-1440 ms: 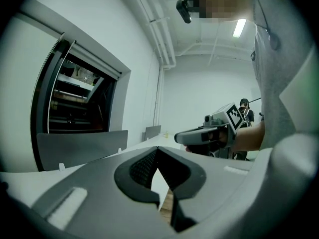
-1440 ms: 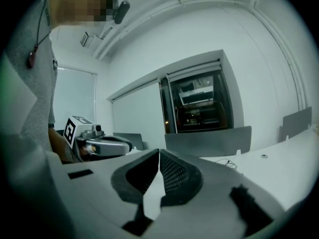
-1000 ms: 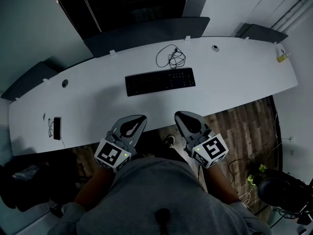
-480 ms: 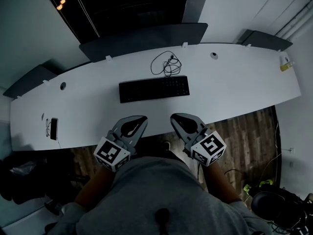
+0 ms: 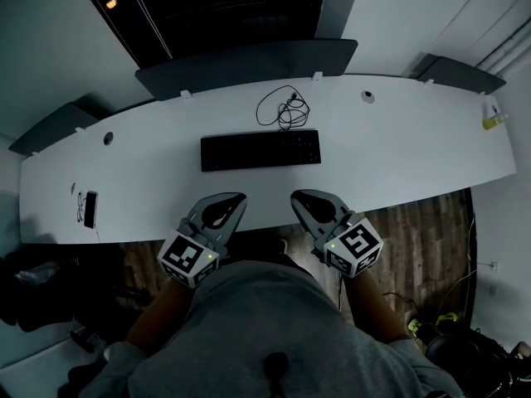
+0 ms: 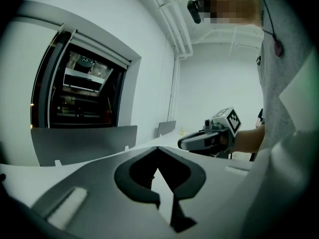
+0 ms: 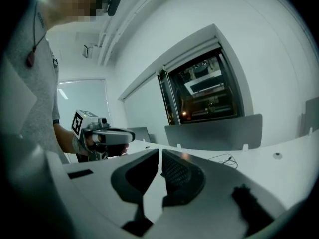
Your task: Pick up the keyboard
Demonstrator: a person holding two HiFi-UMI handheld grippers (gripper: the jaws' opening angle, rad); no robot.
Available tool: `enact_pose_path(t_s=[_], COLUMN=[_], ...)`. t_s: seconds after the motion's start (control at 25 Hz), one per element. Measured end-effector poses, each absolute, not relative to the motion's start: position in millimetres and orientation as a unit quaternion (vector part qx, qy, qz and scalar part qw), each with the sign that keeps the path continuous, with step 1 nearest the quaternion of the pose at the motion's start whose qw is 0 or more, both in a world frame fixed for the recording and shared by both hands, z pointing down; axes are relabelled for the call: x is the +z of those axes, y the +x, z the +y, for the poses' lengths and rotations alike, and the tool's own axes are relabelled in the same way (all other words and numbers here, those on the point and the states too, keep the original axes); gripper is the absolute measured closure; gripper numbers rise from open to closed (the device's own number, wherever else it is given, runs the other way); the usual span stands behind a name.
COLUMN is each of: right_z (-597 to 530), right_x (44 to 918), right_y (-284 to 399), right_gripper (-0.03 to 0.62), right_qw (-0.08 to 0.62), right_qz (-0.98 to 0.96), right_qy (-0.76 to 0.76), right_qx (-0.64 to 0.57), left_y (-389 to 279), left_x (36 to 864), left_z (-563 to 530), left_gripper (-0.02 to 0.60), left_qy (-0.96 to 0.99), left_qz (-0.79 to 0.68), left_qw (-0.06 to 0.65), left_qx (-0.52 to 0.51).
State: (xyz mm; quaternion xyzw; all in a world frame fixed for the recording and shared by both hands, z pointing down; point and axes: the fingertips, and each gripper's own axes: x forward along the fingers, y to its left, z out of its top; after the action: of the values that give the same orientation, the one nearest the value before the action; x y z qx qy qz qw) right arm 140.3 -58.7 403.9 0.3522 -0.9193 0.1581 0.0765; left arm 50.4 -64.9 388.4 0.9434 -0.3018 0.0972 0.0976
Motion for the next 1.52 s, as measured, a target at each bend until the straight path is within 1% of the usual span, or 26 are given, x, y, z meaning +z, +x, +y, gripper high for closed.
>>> enact_pose_path(t_s=[0.2, 0.48, 0.68, 0.92, 1.28, 1.36, 1.52], right_z=[-74, -106, -132, -167, -220, -231, -245], right_x=[420, 458, 484, 510, 560, 572, 600], right_y=[144, 158, 168, 174, 196, 201, 208], right_gripper=[0.577, 0.577, 0.577, 0.577, 0.576, 0.576, 0.576], right_qw=[0.085, 0.124, 0.155, 0.174, 0.238, 0.247, 0.271], right_qz=[-0.915, -0.899, -0.888, -0.875, -0.839, -0.832, -0.819], right_qy=[0.356, 0.372, 0.38, 0.389, 0.415, 0.42, 0.422], right_qx=[0.172, 0.196, 0.21, 0.229, 0.259, 0.264, 0.278], left_y=[46, 37, 27, 12, -28, -39, -61], left_x=[400, 432, 463, 500, 544, 557, 584], left_z=[-78, -109, -139, -172, -229, -239, -253], left_gripper=[0.577, 0.577, 0.577, 0.575, 0.573, 0.557, 0.552], left_qy=[0.942, 0.935, 0.927, 0.915, 0.883, 0.875, 0.853], left_qz=[-0.301, -0.309, -0.32, -0.33, -0.385, -0.392, -0.408], left_qw=[0.108, 0.134, 0.15, 0.177, 0.195, 0.209, 0.25], left_qx=[0.101, 0.108, 0.123, 0.149, 0.184, 0.192, 0.21])
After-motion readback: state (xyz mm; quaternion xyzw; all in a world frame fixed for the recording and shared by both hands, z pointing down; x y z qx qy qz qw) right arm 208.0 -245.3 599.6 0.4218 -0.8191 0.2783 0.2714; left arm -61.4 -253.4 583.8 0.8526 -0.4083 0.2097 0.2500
